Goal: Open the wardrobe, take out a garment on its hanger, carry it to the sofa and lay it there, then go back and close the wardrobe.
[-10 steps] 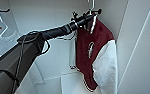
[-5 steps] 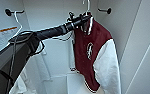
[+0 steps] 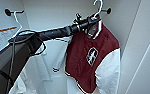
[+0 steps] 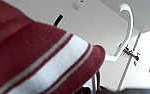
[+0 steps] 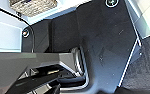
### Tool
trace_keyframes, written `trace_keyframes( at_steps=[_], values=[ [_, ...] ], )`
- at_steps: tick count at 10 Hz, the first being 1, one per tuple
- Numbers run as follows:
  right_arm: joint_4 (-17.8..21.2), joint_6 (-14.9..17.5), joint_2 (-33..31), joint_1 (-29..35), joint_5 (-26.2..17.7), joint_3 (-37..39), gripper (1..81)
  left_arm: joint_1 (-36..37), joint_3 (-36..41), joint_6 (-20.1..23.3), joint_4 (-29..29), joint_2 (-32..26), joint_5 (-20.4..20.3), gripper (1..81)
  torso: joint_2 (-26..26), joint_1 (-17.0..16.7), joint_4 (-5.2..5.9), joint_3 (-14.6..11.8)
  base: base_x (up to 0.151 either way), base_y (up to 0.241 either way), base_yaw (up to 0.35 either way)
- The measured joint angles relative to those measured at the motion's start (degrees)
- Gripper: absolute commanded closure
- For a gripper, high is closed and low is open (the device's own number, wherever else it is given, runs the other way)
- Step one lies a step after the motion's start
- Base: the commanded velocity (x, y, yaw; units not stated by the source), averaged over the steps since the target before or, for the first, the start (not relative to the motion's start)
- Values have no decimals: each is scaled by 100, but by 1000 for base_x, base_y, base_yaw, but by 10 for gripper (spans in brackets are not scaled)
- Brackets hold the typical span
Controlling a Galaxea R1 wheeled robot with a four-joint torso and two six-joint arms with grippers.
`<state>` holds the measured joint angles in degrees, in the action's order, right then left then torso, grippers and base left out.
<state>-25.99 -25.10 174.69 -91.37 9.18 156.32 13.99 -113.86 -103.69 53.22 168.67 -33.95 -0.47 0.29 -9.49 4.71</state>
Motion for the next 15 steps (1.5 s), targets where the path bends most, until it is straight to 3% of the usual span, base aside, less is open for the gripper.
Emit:
trace_keyframes(
  at_steps=[4, 7, 11, 15],
  values=[
    [0, 2, 4, 24, -11, -10, 10, -132, 1314, 20, 11, -108, 905, 811, 0, 0, 0, 0, 0, 0, 0],
    [0, 5, 4, 39, -9, -10, 10, -166, 2271, 41, -11, -511, 1491, 811, -2, -2, 0, 0, 0, 0, 0],
    [0, 5, 4, 41, -11, -15, 10, -386, 2875, 182, -48, -1304, 1838, 811, -2, -2, 0, 0, 0, 0, 0],
    [0, 7, 4, 44, -9, -20, 10, -545, 3010, 196, -48, -1453, 1946, 811, 0, 0, 0, 0, -18, 0, 0]
  ],
)
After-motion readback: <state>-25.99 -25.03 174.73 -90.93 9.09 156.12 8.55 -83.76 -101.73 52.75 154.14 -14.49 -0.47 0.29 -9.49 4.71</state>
